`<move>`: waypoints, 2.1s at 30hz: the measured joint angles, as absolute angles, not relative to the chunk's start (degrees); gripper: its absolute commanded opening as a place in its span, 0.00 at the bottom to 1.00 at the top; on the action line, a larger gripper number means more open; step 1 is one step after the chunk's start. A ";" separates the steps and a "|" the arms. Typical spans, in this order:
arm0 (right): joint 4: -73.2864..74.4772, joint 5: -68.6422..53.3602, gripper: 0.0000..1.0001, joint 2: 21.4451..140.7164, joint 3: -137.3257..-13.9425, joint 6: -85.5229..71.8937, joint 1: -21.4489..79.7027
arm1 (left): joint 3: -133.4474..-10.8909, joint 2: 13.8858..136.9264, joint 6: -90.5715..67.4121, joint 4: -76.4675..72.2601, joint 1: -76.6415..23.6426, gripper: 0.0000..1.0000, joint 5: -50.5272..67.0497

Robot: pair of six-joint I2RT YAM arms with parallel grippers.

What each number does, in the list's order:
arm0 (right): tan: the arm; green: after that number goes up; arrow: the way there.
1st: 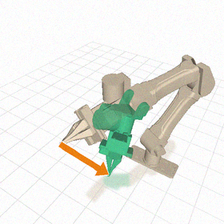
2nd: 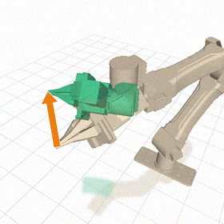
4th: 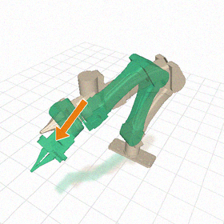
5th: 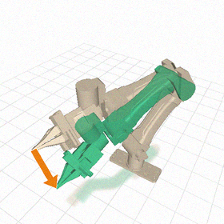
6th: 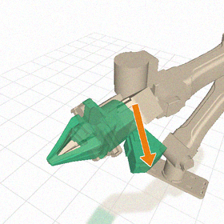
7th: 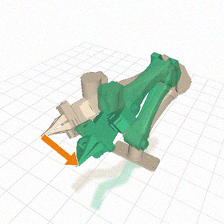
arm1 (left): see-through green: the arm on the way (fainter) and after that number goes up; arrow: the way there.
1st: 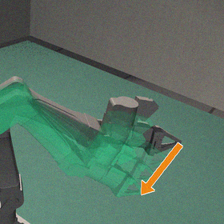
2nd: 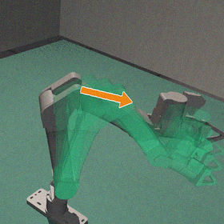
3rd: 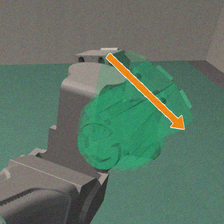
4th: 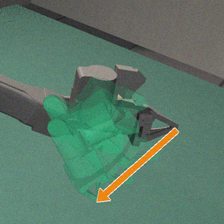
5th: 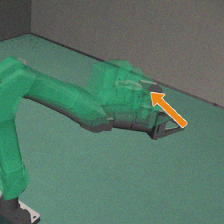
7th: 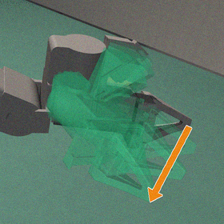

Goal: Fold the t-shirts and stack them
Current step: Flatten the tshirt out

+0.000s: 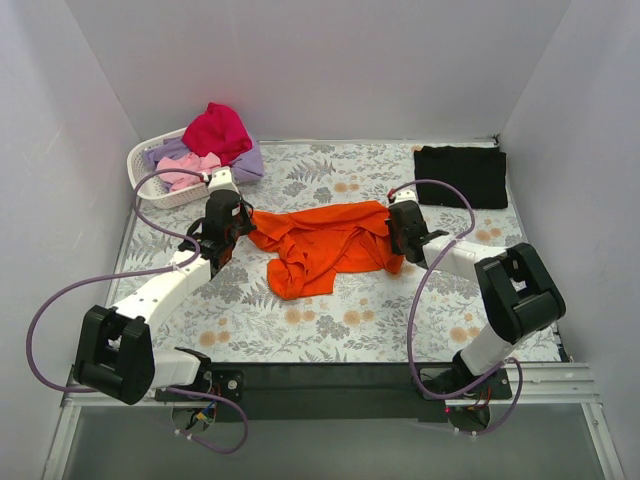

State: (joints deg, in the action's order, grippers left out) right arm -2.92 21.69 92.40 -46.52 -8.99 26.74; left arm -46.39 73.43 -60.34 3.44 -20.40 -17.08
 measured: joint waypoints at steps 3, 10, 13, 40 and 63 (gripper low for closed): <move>-3.07 21.63 0.01 92.60 -46.52 -8.64 26.74 | -46.39 73.43 -60.34 3.44 -20.40 0.00 -17.19; -0.49 23.55 0.01 86.87 -46.52 -6.79 26.74 | -46.39 73.19 -60.34 3.46 -20.40 0.00 -17.69; 0.64 26.00 0.01 79.33 -46.61 -5.48 26.74 | -46.41 71.85 -60.34 3.57 -20.36 0.00 -17.82; 14.13 17.45 0.01 49.71 -82.67 9.34 26.74 | -78.32 50.94 -62.89 8.16 -19.99 0.00 1.19; 20.86 6.42 0.01 45.01 -96.12 10.04 26.74 | -87.22 43.75 -66.46 10.76 -19.99 0.00 12.45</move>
